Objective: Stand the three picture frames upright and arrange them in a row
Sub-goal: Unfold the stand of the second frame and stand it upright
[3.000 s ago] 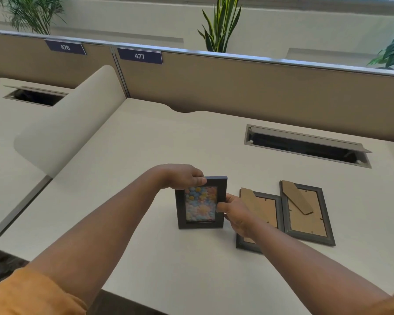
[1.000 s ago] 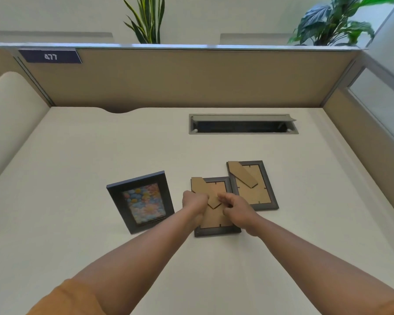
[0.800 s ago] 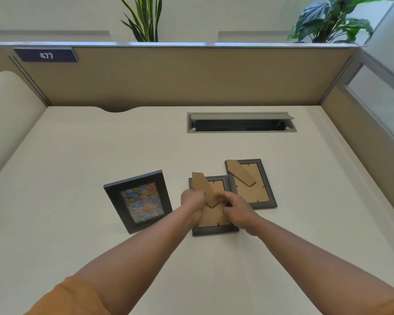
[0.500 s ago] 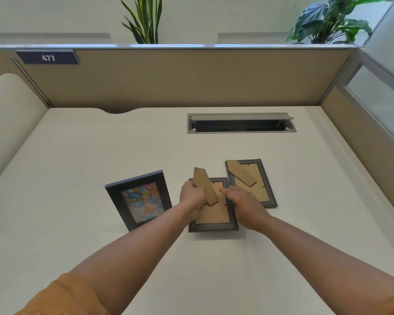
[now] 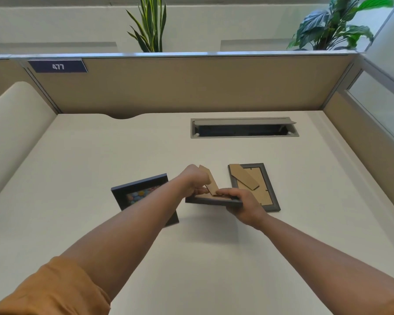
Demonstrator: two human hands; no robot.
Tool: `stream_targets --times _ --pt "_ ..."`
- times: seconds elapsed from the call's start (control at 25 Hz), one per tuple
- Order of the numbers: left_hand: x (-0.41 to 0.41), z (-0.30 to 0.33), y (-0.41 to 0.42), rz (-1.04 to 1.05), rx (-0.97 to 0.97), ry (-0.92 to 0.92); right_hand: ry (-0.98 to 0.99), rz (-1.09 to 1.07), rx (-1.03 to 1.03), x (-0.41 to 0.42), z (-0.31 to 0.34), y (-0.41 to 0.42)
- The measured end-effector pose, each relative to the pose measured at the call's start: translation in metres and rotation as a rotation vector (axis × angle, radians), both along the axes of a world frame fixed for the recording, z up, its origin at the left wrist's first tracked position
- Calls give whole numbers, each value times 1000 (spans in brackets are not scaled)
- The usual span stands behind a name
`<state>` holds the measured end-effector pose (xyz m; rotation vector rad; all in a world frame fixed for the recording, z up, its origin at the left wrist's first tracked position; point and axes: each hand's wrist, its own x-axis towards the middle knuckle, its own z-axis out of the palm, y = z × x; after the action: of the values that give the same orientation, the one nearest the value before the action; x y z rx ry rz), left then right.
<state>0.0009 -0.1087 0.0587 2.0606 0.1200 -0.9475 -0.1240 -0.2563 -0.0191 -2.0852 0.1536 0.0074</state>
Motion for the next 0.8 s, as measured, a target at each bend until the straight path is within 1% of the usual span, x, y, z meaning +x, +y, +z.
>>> stream_targets --times 0.04,0.12,0.2,0.24,0.32,0.44,0.56,0.72,0.8 --pt "2 11 1 -104 42 -38 47 -40 90 0 5 1" --pt "7 30 2 -331 182 -188 131 -125 253 1 14 3" --pt "9 46 2 -487 284 -327 200 -211 428 4 20 4" --pt "8 52 1 -537 303 -348 226 -240 508 5 20 5" --pt "3 62 2 -597 314 -331 254 -265 613 7 21 9" --pt "-1 67 8 -686 287 -314 252 -292 652 11 16 14" --pt "1 62 18 -775 272 -386 249 -313 670 17 9 20" --pt "7 54 27 -818 311 -470 265 -317 676 24 6 26" --pt "10 52 31 -831 325 -478 275 -321 677 26 6 27"
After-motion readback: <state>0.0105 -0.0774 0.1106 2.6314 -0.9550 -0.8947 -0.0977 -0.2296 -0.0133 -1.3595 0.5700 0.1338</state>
